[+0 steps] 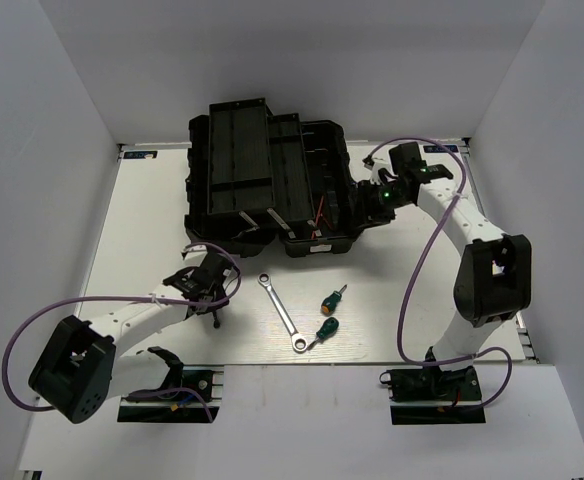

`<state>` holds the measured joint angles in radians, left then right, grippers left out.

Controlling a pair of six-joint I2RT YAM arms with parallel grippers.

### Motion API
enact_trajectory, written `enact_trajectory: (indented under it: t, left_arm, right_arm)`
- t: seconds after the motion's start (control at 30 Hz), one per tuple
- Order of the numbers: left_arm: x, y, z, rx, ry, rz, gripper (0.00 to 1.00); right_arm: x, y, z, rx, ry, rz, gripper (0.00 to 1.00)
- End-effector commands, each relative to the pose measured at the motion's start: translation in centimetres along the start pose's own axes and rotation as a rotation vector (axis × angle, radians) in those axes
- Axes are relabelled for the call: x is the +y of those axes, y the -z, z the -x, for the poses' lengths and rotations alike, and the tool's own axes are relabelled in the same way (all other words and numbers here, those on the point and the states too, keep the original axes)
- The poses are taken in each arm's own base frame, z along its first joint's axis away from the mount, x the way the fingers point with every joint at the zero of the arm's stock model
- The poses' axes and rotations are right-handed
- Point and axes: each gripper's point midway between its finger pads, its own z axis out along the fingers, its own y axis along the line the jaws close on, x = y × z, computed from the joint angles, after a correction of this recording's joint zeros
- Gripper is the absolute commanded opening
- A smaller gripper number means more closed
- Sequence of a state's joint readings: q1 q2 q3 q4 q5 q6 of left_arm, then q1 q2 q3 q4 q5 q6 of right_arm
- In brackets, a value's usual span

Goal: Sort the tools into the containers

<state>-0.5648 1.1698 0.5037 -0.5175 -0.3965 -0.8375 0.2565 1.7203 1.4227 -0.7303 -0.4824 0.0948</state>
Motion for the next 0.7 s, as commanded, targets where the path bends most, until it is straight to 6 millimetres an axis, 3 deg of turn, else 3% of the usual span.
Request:
enact_trajectory:
  t: [0.0,0.23,0.43,0.47,0.67]
  left_arm:
    - [1.3,-0.6,-0.9,0.014,-0.018,0.044,0.45]
    - [1.4,-1.1,-1.8,0.053,-0.045,0.067,0.36]
    - [1.4,-1.3,-2.7,0.080,-0.060,0.064,0.08]
    - [1.4,-1.3,-2.7,0.080,-0.060,0.064,0.00]
    - [0.0,0.3,-1.7,0.068,-0.053,-0.004,0.00]
  right_arm:
    - [1.0,1.4,0.6,-0.053,0.012,0.028,0.39]
    - [1.5,2.2,-0.4,-0.051,0.003,0.054,0.41]
    - [2.7,3.7,-0.6,-0.071,0.031,0.089,0.42]
    - [3.0,4.1,-0.7,-0.074,0.046,0.099,0.42]
    - [4.7,5.3,-2.9,-0.031,0.166,0.194,0.45]
